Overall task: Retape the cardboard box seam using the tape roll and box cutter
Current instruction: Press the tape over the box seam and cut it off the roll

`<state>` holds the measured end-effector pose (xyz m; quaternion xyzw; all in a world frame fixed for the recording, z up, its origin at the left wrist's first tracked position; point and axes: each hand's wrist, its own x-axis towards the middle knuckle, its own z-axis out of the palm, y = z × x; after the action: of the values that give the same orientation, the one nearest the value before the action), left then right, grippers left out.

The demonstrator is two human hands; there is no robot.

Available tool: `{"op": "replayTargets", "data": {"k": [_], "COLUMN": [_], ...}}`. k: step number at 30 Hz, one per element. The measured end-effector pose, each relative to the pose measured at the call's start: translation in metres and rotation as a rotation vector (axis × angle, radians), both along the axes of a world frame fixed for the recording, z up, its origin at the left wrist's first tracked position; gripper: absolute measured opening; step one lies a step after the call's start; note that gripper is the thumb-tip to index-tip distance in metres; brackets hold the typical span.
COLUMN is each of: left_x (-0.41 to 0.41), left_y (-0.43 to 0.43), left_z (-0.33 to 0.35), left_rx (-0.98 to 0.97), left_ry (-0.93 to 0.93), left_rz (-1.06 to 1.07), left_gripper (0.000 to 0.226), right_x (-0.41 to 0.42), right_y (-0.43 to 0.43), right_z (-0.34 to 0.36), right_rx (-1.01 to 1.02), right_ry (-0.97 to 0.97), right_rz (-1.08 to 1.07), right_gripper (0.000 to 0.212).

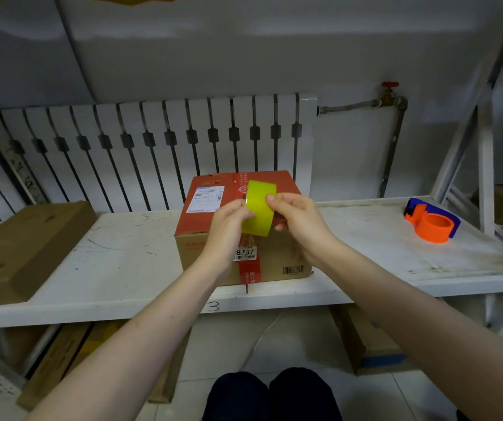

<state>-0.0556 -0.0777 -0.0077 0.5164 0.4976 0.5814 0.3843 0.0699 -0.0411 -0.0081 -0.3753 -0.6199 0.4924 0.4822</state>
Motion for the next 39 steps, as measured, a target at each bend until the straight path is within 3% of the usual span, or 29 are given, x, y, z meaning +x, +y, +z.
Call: {"op": "replayTargets", "data": {"k": [5, 8, 10, 13, 18, 23, 27, 31, 39], "left_x": [0.005, 0.009, 0.011, 0.012, 0.014, 0.017, 0.016, 0.017, 0.029], "left_y": [0.001, 0.003, 0.004, 0.004, 0.005, 0.003, 0.004, 0.005, 0.002], "left_z": [0.005, 0.007, 0.008, 0.009, 0.005, 0.004, 0.002, 0.002, 0.017], "left_rx": [-0.023, -0.122, -0.206, -0.244, -0.16, -0.062, -0.006, -0.022, -0.229], "left_ry": [-0.059, -0.147, -0.201, -0.273, -0.212, -0.083, -0.021, -0.046, -0.276], "left_rz": [0.029, 0.079, 0.1, 0.1, 0.071, -0.01, -0.027, 0.02, 0.145], "left_gripper": [0.028, 0.01, 0.016, 0.006, 0.013, 0.027, 0.016, 0.019, 0.013], "right_x": [-0.001, -0.002, -0.002, -0.003, -0.005, -0.008, -0.012, -0.012, -0.021], "right_y": [-0.004, -0.007, -0.011, -0.016, -0.012, -0.008, -0.007, -0.014, -0.014], "right_z": [-0.001, -0.002, -0.003, 0.0, 0.0, 0.007, 0.009, 0.008, 0.012], "right_rx": [0.022, 0.073, 0.111, 0.128, 0.057, -0.19, -0.288, -0.195, -0.172], "right_ry": [0.026, -0.043, -0.097, -0.06, -0.023, 0.116, 0.18, 0.237, 0.178], "right_rz": [0.038, 0.047, 0.053, 0.045, -0.056, -0.191, -0.224, -0.161, -0.285], "right_gripper": [0.026, 0.023, 0.019, 0.021, 0.02, 0.013, 0.012, 0.021, 0.011]}}
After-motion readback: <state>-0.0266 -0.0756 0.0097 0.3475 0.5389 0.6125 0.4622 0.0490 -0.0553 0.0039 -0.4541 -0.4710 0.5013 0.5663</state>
